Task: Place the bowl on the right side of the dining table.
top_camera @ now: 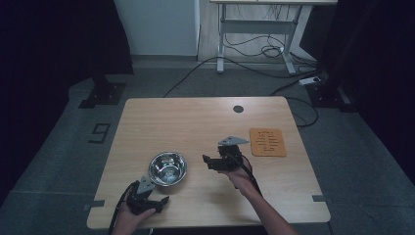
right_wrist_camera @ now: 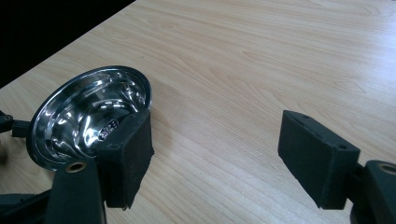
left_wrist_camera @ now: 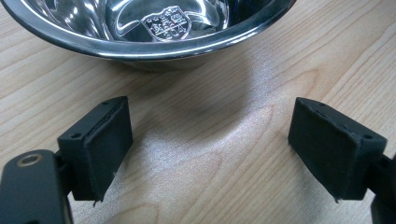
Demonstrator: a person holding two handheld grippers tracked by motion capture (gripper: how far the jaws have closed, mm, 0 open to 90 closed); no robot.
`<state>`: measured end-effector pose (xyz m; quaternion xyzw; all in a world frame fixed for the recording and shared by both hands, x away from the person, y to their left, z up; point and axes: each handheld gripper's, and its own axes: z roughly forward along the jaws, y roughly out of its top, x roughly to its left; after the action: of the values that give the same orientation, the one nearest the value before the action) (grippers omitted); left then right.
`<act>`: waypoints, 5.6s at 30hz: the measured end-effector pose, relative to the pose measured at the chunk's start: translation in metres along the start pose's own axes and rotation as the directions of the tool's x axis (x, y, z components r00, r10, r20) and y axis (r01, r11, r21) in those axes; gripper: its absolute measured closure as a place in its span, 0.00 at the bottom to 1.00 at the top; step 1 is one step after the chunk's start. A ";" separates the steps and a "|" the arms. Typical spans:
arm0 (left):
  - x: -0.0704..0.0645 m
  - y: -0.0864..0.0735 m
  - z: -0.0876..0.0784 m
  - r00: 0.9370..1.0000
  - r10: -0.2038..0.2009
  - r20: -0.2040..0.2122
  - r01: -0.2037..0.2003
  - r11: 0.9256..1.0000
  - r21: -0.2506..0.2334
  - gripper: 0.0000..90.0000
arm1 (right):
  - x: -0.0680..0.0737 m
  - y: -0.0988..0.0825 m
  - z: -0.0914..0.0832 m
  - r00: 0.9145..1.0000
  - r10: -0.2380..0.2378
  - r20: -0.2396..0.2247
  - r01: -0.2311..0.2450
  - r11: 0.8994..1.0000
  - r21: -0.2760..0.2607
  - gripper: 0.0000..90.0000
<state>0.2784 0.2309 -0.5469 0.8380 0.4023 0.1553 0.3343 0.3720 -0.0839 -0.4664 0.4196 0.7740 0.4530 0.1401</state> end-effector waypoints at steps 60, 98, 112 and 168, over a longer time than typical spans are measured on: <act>0.000 0.000 0.000 1.000 0.000 0.000 0.000 1.000 -0.001 0.15 | 0.059 0.002 0.084 0.994 -0.014 -0.110 0.030 0.989 0.142 0.30; 0.000 0.000 0.000 1.000 0.001 0.002 -0.001 1.000 -0.001 0.15 | 0.060 -0.013 0.122 0.994 0.065 -0.089 -0.041 0.967 0.253 0.62; 0.000 0.000 0.000 1.000 0.001 0.002 -0.001 1.000 -0.001 0.15 | 0.056 -0.011 0.125 0.986 0.128 -0.106 -0.093 0.953 0.290 0.90; 0.000 0.000 0.000 1.000 0.002 0.002 -0.002 1.000 -0.002 0.15 | 0.034 0.013 0.082 0.958 0.206 -0.200 -0.174 0.970 0.170 0.96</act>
<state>0.2784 0.2308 -0.5470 0.8382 0.4010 0.1552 0.3354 0.4071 -0.0061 -0.4956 0.4499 0.7726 0.4474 -0.0212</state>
